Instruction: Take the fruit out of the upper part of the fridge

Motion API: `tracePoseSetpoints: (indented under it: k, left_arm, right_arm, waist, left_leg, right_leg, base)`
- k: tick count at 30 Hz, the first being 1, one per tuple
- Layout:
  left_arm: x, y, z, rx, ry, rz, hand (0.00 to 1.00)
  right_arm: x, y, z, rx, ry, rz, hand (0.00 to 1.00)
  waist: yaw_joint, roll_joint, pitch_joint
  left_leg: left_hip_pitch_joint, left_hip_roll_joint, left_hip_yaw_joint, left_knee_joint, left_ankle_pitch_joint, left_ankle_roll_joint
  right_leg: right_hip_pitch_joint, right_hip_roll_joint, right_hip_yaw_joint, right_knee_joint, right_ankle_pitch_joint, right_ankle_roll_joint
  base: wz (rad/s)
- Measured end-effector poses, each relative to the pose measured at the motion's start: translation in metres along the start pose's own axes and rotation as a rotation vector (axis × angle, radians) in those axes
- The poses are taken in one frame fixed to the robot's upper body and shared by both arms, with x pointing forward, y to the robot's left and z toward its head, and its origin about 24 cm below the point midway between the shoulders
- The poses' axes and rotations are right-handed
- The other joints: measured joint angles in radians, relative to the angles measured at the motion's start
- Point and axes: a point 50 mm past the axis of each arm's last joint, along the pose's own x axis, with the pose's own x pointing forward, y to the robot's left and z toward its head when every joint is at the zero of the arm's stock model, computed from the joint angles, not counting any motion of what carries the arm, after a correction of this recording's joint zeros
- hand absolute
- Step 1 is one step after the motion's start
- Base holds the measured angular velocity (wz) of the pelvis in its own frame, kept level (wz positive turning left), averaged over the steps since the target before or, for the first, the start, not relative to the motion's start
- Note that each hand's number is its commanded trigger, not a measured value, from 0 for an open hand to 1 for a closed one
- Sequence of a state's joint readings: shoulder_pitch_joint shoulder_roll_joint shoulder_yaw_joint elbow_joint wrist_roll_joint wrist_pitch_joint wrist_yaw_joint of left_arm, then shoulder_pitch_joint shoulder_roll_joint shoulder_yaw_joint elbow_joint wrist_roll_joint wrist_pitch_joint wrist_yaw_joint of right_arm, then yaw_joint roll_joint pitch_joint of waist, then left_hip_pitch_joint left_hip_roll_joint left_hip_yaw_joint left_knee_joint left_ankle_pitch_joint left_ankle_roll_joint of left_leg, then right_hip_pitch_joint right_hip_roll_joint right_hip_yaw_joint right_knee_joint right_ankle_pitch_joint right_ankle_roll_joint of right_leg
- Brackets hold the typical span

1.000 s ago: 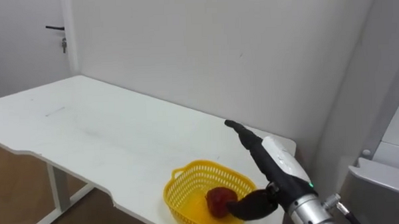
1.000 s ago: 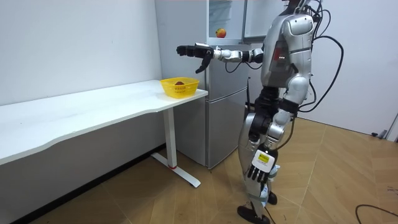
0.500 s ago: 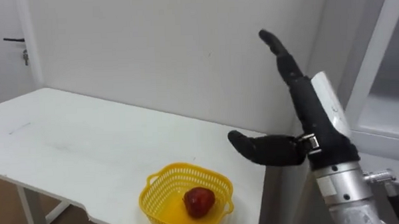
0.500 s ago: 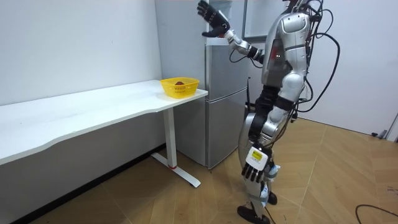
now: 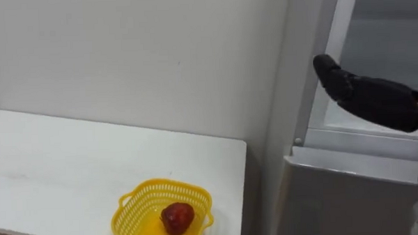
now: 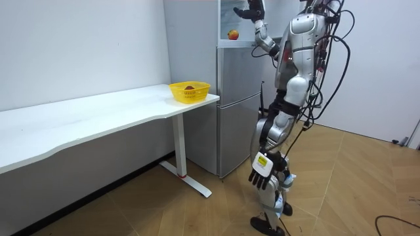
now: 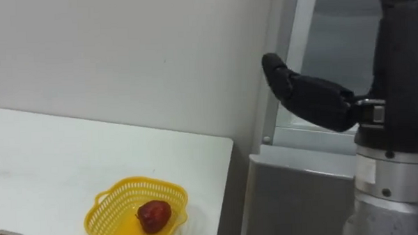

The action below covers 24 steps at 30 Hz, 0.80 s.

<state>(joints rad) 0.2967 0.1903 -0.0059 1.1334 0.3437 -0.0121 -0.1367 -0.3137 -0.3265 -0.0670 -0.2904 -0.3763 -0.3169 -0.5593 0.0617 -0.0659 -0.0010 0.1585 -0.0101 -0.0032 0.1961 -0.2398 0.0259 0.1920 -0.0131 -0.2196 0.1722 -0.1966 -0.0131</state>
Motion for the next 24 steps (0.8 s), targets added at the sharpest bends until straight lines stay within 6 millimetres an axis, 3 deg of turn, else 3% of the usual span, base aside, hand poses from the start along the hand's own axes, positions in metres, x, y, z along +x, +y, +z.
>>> tracePoseSetpoints:
  k: [5,15,24]
  left_arm:
    - [0.001,0.002,0.002,0.001,0.003,0.016,0.00]
    - [0.002,0.010,0.011,0.017,-0.027,0.041,0.00]
    - [0.001,0.012,0.011,0.020,-0.029,0.044,0.00]
  right_arm:
    - [0.003,-0.012,-0.002,-0.045,-0.016,-0.087,0.00]
    - [0.002,-0.018,-0.005,-0.040,-0.005,-0.107,0.00]
    - [-0.006,-0.023,-0.039,-0.048,0.193,-0.070,0.00]
  waist:
    - [-0.023,-0.003,0.0003]
    - [-0.044,-0.009,0.0017]
    - [-0.057,0.022,0.0043]
  left_leg:
    - [0.007,0.002,0.027,-0.011,0.000,0.000]
    - [0.005,0.006,0.056,-0.014,0.000,0.001]
    - [0.007,0.006,0.057,-0.009,-0.001,0.001]
  right_leg:
    - [-0.010,0.002,0.027,0.004,0.000,0.000]
    - [-0.035,0.006,0.055,0.013,0.000,0.000]
    - [-0.039,0.005,0.058,0.014,0.000,0.000]
  base:
    - [-0.15]
    - [-0.10]
    - [0.00]
